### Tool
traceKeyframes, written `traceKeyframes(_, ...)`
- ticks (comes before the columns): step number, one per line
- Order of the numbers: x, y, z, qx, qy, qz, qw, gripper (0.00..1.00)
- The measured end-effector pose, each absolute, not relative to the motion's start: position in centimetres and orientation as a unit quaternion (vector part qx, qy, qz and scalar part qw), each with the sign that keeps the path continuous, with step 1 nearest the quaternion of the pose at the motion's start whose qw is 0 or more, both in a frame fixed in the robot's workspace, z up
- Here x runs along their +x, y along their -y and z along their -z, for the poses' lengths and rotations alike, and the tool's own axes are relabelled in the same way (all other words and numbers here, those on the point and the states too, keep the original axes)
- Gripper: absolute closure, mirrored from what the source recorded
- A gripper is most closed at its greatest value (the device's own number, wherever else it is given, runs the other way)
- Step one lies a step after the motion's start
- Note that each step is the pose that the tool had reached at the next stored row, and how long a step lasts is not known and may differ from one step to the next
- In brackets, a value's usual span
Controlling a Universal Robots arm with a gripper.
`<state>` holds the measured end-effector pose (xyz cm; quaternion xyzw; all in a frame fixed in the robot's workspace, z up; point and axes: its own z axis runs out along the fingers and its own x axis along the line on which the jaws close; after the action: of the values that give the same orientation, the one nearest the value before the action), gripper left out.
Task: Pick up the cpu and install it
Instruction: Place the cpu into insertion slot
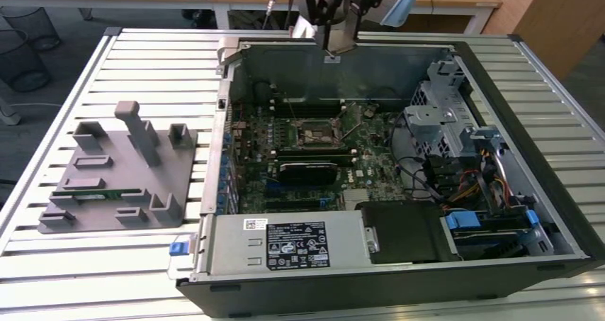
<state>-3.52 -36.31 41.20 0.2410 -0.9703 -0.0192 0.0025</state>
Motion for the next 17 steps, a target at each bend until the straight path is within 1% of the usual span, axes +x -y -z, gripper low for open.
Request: traceKeyframes(17, -3.52, 36.31, -41.19, 0.337, 0.941, 0.019, 0.004, 0.47)
